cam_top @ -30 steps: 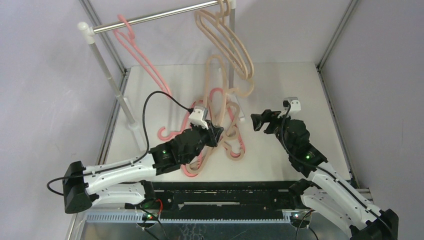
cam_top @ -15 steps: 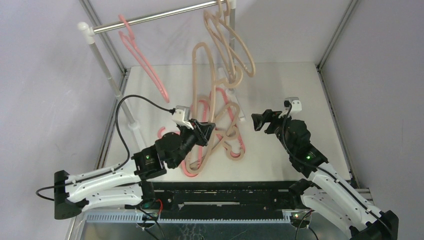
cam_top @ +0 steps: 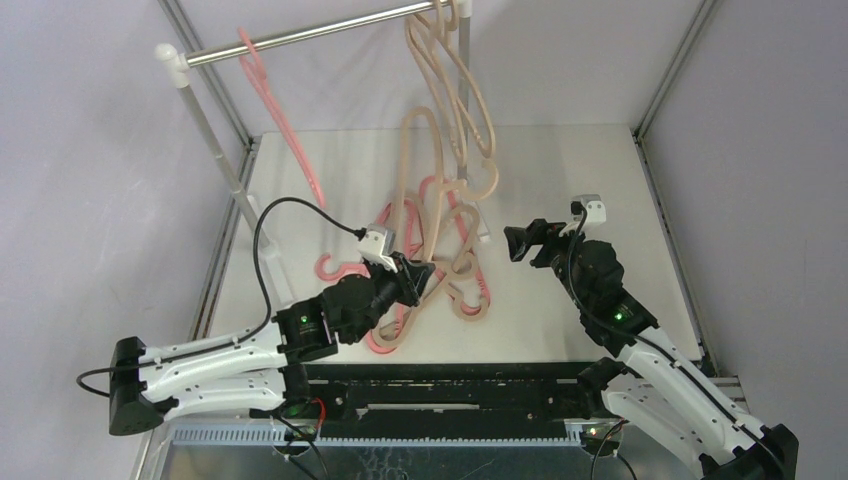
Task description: Organize the hangers
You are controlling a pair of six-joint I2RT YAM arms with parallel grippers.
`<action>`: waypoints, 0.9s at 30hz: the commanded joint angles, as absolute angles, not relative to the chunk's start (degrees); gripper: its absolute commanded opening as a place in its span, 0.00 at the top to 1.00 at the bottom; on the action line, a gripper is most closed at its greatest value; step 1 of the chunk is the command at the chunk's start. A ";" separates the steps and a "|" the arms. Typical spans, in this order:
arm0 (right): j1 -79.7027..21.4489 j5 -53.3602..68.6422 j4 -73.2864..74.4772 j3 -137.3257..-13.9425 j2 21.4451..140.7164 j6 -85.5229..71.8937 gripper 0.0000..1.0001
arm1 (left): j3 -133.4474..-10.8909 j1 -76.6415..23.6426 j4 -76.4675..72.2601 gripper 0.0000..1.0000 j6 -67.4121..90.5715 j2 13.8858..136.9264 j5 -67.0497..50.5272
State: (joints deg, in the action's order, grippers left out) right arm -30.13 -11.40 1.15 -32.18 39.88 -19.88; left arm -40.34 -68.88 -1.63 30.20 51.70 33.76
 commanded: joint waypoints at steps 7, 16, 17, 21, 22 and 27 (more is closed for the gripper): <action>-29.81 -11.18 0.29 -32.20 39.55 -20.74 0.10 | -39.23 -72.88 -6.45 1.00 26.95 49.30 31.82; -29.84 -10.99 0.10 -32.17 39.64 -20.83 0.11 | -37.34 -76.16 -8.30 1.00 26.54 45.25 37.55; -29.87 -11.06 0.09 -32.17 39.64 -20.83 0.11 | -37.02 -76.38 -8.45 1.00 26.61 44.72 38.78; -29.82 -11.13 0.11 -32.17 39.64 -20.74 0.11 | -36.31 -76.55 -7.83 1.00 28.19 42.38 44.95; -29.86 -11.09 0.05 -32.22 39.68 -20.74 0.11 | -36.22 -76.60 -7.76 1.00 28.40 41.89 46.07; -29.85 -10.57 -0.54 -32.17 40.23 -20.74 0.11 | -37.14 -76.55 -6.75 1.00 29.03 40.63 50.71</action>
State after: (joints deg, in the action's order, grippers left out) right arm -30.13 -11.35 1.13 -32.18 39.99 -19.88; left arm -36.34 -76.38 -4.82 28.51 41.93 44.07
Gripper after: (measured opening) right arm 0.894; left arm 0.234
